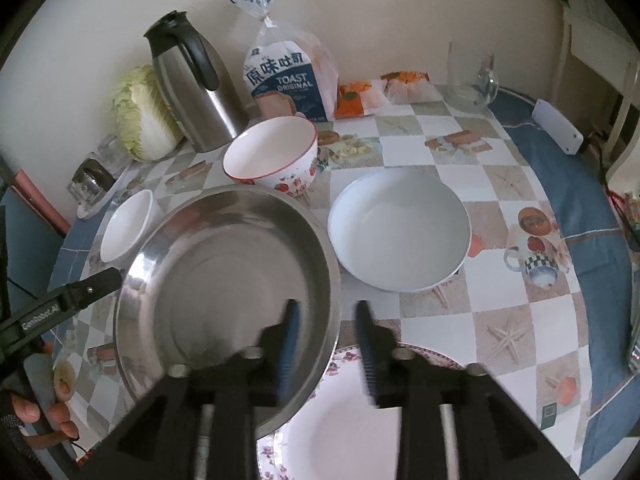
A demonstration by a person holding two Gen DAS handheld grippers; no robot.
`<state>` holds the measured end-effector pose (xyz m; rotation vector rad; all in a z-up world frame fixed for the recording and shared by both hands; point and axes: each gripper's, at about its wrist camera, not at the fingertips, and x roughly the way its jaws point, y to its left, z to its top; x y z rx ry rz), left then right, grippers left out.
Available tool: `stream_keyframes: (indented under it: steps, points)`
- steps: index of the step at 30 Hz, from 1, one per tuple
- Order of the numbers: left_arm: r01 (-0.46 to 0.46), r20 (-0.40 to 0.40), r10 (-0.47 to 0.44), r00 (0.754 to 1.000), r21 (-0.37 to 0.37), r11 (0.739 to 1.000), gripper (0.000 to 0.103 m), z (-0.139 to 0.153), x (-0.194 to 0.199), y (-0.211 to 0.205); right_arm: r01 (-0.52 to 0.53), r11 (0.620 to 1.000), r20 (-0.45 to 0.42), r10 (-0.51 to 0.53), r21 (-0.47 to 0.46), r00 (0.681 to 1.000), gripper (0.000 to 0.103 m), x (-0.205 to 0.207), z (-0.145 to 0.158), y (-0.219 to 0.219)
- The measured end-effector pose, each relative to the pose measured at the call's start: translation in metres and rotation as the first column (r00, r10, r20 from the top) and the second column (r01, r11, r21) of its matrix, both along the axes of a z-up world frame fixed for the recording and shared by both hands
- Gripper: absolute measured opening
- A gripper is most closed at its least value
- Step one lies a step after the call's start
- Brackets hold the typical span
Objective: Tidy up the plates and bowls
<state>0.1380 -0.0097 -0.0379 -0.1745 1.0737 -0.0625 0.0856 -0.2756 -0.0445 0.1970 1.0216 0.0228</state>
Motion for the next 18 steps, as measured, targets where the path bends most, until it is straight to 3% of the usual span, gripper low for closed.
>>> stream_keyframes:
  steps: [8, 18]
  points:
    - [0.009, 0.04, -0.011, 0.999, 0.051, 0.999, 0.095, 0.005, -0.005, -0.007, -0.027, 1.0, 0.023, 0.028, -0.016, 0.999, 0.071, -0.002, 0.002, 0.012]
    - [0.044, 0.027, -0.046, 0.999, 0.083, 0.996, 0.095, 0.007, -0.012, -0.022, -0.08, 0.997, 0.042, 0.081, -0.022, 0.996, 0.085, -0.002, 0.0, 0.025]
